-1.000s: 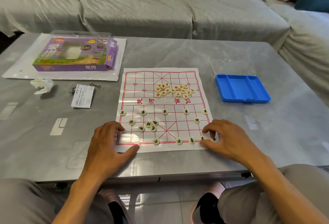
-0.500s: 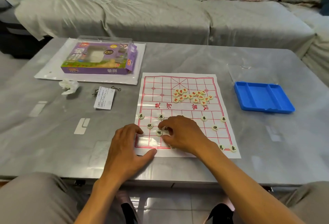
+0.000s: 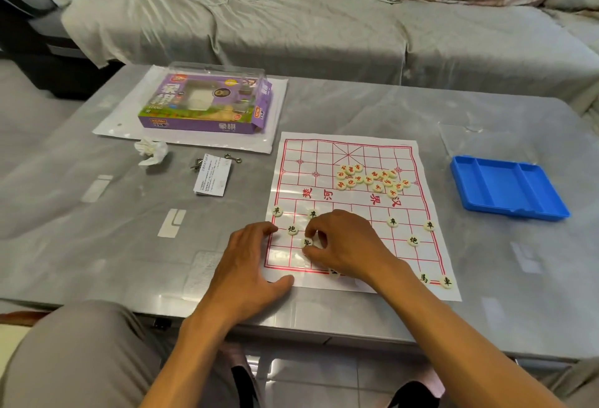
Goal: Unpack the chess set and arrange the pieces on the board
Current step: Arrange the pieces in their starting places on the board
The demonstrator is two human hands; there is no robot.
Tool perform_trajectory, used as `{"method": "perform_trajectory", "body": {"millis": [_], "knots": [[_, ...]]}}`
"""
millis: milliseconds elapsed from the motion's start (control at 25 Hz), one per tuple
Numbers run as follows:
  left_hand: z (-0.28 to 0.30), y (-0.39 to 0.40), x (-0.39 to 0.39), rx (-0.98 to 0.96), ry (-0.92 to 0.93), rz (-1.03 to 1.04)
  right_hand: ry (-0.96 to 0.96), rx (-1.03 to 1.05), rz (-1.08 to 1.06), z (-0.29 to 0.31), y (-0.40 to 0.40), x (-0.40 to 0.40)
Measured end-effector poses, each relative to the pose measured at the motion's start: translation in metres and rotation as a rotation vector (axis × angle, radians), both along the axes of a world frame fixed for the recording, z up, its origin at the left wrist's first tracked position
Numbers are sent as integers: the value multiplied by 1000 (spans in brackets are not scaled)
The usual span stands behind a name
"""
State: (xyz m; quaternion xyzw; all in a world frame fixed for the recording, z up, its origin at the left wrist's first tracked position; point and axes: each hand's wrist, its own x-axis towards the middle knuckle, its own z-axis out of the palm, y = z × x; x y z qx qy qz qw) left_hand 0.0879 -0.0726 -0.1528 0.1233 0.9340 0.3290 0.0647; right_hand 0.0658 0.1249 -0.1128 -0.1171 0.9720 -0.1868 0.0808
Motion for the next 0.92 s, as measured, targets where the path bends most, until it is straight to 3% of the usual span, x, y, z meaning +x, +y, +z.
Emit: {"method": "perform_trajectory", "body": {"millis": [280, 800, 920], "knots": [[13, -8, -1, 137, -73, -82, 68, -99, 121, -5, -47, 18], [8, -10, 0, 113, -91, -51, 81, -62, 114, -8, -53, 15], [9, -8, 3, 89, -69, -33, 97, -52, -5, 0, -27, 14]]}}
